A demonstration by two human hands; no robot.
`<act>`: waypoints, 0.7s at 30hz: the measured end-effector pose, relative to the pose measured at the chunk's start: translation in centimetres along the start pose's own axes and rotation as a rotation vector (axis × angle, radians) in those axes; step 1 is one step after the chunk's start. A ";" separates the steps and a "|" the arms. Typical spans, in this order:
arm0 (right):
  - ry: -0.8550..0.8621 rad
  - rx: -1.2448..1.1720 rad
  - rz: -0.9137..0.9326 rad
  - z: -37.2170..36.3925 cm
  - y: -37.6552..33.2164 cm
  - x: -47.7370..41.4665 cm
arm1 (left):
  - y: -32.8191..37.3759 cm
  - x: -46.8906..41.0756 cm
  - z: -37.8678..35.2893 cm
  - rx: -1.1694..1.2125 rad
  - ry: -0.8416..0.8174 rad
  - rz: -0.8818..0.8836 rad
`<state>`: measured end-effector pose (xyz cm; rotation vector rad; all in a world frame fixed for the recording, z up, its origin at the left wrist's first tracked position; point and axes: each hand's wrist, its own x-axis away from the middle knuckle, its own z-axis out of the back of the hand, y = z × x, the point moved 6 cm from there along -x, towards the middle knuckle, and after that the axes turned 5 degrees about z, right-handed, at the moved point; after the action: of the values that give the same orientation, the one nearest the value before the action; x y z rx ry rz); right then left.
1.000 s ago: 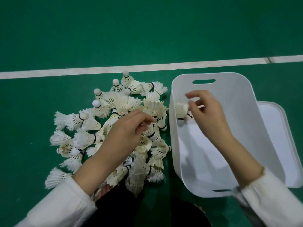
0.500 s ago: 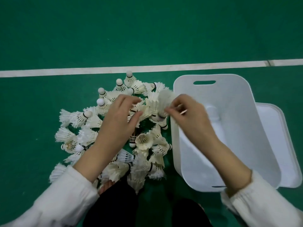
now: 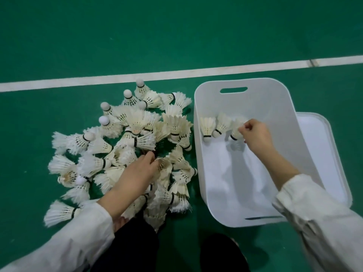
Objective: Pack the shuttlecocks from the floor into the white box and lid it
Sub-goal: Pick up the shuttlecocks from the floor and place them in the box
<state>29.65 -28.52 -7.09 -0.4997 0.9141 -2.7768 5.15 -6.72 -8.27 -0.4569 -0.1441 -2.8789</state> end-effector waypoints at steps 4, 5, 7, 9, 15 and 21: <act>-0.071 0.055 0.019 -0.1 -0.3 -0.5 | -0.3 0.3 0.0 0.091 0.124 -0.048; -0.086 0.063 0.033 0.1 -0.6 -0.2 | -0.4 0.4 0.2 0.114 0.153 -0.048; -0.094 0.071 0.068 1.1 -1.5 1.0 | -0.5 0.6 0.7 0.148 0.205 -0.005; -0.086 0.110 0.136 2.4 -3.1 2.7 | -0.9 0.9 1.5 0.165 0.258 0.050; -0.212 0.307 0.477 4.2 -13.0 9.1 | -1.2 2.3 3.5 0.362 0.413 -0.042; -0.394 0.445 0.741 -3.5 -19.8 12.6 | -2.8 4.8 5.7 0.542 0.492 -0.059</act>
<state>15.45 -14.17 5.45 -0.4780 0.2813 -2.0081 1.69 -4.24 -1.52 0.3526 -0.8241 -2.7405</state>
